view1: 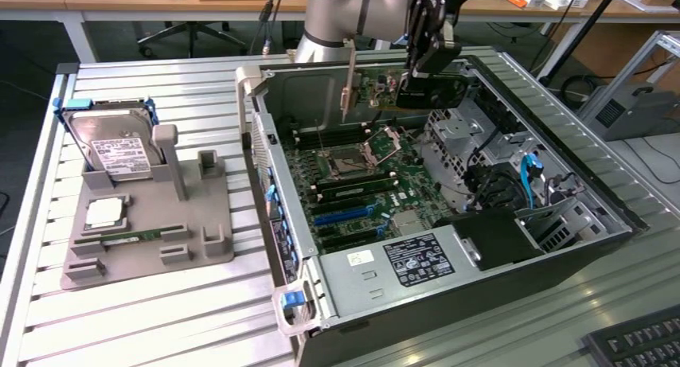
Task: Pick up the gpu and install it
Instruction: 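Insert the gpu into the slot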
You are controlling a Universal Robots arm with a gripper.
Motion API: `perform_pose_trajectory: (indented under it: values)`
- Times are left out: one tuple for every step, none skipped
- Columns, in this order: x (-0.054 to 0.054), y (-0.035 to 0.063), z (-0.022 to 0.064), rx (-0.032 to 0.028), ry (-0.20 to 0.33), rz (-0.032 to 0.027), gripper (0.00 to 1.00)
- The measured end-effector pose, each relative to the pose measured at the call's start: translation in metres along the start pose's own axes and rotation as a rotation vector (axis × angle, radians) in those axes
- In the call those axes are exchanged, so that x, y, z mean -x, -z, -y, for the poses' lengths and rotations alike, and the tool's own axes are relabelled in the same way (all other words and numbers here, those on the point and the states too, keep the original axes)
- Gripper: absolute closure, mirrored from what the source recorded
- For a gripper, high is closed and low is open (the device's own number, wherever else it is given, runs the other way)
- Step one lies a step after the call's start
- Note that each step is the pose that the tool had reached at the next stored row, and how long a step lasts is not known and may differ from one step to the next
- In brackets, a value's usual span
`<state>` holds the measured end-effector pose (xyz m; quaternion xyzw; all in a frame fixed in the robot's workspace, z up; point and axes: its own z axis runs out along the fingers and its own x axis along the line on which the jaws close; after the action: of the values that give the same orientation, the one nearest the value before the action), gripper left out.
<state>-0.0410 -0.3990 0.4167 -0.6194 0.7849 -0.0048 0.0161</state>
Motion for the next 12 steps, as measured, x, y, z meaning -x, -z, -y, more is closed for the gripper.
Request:
perform_pose_trajectory:
  values:
    - [0.0,0.0,0.0,0.0,0.002,0.0001,0.73]
    - [0.0,0.0,0.0001,0.0,0.003,0.0002,0.73]
    - [0.0,0.0,0.0,0.0,0.004,0.0002,0.73]
    - [0.0,0.0,0.0001,0.0001,0.006,0.0002,0.73]
    - [0.0,0.0,0.0,0.0001,0.007,0.0002,0.73]
    - [0.0,0.0,0.0,0.0001,0.008,0.0003,0.73]
    - [0.0,0.0,0.0,0.0001,0.009,0.0003,0.73]
    - [0.0,0.0,0.0,0.0002,0.011,0.0004,0.73]
    - [0.0,-0.0001,0.0,0.0002,0.012,0.0005,0.73]
    - [0.0,0.0,0.0,0.0003,0.014,0.0004,0.73]
    - [0.0,0.0,0.0,0.0003,0.016,0.0005,0.73]
    - [0.0,0.0,0.0,0.0003,0.018,0.0005,0.73]
